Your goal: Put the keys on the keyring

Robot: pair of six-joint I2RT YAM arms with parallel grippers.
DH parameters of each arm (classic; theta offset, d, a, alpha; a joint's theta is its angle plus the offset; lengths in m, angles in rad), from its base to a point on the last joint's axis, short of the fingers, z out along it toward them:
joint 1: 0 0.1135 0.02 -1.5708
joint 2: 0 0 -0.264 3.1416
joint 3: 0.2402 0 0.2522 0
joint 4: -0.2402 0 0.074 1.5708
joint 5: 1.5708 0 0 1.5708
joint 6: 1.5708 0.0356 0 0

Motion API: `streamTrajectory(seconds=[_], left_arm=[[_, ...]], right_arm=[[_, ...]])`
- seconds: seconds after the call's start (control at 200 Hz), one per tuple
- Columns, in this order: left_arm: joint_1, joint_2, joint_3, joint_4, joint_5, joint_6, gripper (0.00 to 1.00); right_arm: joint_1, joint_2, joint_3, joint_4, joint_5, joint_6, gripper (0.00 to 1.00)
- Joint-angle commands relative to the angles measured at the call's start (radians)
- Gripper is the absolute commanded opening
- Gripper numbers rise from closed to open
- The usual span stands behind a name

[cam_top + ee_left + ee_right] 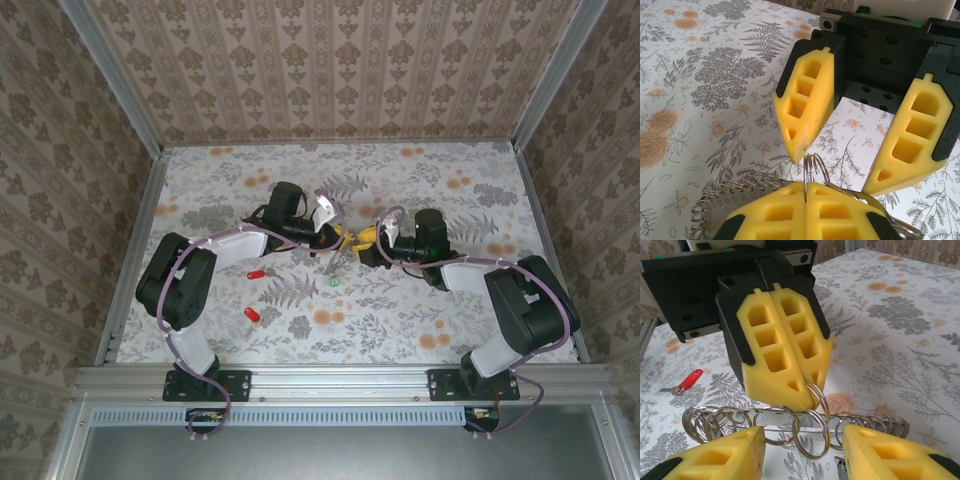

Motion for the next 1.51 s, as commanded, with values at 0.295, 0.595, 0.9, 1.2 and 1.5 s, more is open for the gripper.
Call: streamTrajectory(seconds=[0.295,0.595,0.9,1.2,1.5], left_arm=[[0.003,-0.033,0.023,-0.001,-0.006,0.002,0.00],[0.004,-0.016,0.045,0.009,-0.021,-0.042,0.00],[0.004,-0.018,0.046,-0.001,-0.021,-0.048,0.00],[0.006,-0.014,0.028,0.006,-0.018,-0.057,0.00],[0.018,-0.028,-0.049,0.052,-0.061,-0.114,0.09]], right_arm=[[-0.001,-0.019,-0.009,-0.046,-0.029,-0.067,0.09],[0.027,-0.070,-0.063,-0.060,0.069,-0.158,0.01],[0.130,-0.081,-0.115,0.068,0.270,-0.284,0.05],[0.168,-0.071,-0.135,0.115,0.328,-0.329,0.00],[0.339,-0.021,-0.229,0.226,0.584,-0.399,0.06]])
